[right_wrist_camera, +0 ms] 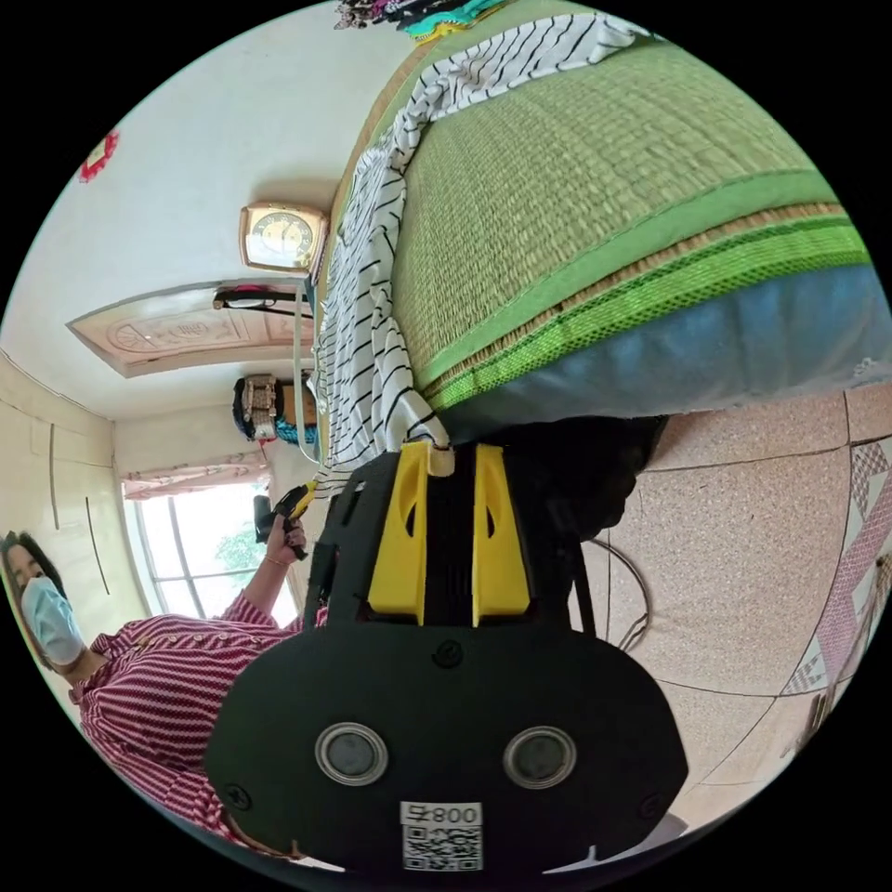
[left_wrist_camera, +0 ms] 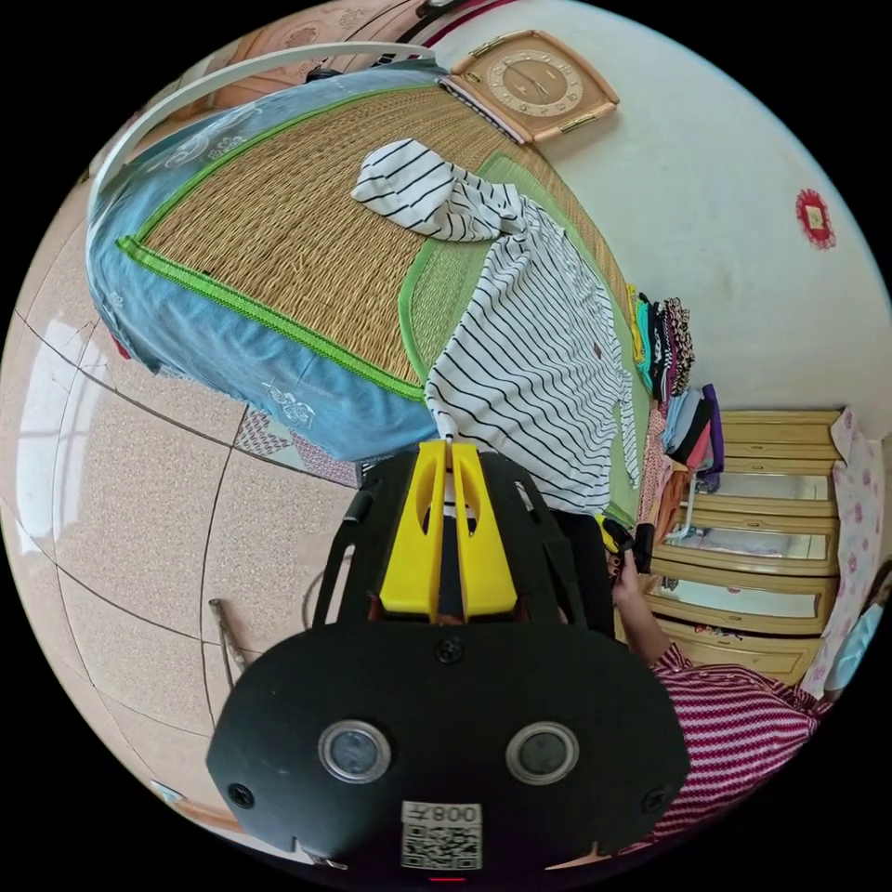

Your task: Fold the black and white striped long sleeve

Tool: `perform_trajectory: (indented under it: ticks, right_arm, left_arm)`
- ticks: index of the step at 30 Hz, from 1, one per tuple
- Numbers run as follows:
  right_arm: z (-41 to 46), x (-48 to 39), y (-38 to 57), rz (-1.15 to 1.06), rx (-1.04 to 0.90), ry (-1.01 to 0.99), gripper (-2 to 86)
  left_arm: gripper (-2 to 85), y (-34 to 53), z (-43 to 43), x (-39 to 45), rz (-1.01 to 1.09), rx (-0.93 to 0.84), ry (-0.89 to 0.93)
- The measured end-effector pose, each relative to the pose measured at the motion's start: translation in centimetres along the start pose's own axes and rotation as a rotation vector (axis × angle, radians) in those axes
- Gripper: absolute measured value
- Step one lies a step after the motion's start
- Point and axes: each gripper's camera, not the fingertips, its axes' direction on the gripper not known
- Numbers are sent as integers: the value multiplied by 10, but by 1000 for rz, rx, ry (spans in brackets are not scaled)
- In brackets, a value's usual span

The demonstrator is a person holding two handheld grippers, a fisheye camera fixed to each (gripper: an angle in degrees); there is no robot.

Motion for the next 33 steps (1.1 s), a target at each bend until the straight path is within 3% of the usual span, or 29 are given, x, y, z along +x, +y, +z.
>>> perform_trajectory:
  ticks: [5, 7, 9, 16, 25, 33]
  right_arm:
    - [-52, -60, 9, -147, 31, -120, 25]
    - [-96, -105, 26, -260, 38, -153, 21]
    - [-114, -117, 37, -273, 26, -57, 19]
    - [-93, -25, 58, -19, 11, -120, 16]
    - [-84, 19, 72, 119, 48, -164, 13]
    - [-90, -26, 9, 38, 121, -13, 2]
  left_arm:
    - [6, -4, -32, 14, 44, 68, 199]
    - [6, -3, -40, 19, 78, 66, 163]
    - [6, -3, -35, 16, 82, 27, 109]
    - [6, 4, 5, -4, -18, -62, 103]
    - [6, 3, 0, 7, -31, -85, 76]
    - [2, -59, -5, 70, 82, -23, 16]
